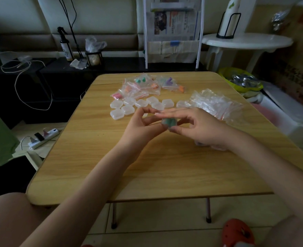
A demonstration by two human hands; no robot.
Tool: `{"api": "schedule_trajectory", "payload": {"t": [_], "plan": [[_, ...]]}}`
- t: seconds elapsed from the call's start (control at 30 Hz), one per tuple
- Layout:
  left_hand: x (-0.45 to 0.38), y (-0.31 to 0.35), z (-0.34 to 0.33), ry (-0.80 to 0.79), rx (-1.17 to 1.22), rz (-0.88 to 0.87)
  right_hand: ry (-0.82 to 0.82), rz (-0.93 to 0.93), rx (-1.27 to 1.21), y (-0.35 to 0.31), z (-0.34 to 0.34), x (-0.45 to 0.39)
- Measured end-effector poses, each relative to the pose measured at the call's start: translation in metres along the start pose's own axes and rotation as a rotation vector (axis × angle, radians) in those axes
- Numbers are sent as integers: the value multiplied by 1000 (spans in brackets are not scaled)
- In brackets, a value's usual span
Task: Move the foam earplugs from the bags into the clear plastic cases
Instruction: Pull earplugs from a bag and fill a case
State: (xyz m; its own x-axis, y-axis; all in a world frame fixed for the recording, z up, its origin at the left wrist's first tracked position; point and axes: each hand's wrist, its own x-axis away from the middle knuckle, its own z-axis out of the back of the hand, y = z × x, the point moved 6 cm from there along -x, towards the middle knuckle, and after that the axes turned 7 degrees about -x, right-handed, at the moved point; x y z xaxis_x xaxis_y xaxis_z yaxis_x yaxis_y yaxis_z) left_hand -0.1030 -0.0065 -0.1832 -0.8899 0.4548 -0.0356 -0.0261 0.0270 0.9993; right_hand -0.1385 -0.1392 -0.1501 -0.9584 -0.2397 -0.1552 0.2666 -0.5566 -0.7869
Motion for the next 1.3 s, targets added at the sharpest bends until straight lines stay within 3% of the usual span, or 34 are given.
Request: {"api": "schedule_trajectory", "payload": {"t": [0.2,0.37,0.5,0.9,1.17,1.3], "plan": [[2,4,-8,-59,196,34,3,-43,-8,-6,9,7],[1,5,-3,20,6,6,226,-43,79,-6,37,15],[-1,4,6,80,-50,9,132,-102,-42,-1,50,29],[-3,3,8,66,8,60,-37,-219,239,21,33,84],[-4,3,12,103,-57,36,-22,-164,315,22,29,86],[-10,5,39,248,-232,25,131,-126,254,12,40,75]]}}
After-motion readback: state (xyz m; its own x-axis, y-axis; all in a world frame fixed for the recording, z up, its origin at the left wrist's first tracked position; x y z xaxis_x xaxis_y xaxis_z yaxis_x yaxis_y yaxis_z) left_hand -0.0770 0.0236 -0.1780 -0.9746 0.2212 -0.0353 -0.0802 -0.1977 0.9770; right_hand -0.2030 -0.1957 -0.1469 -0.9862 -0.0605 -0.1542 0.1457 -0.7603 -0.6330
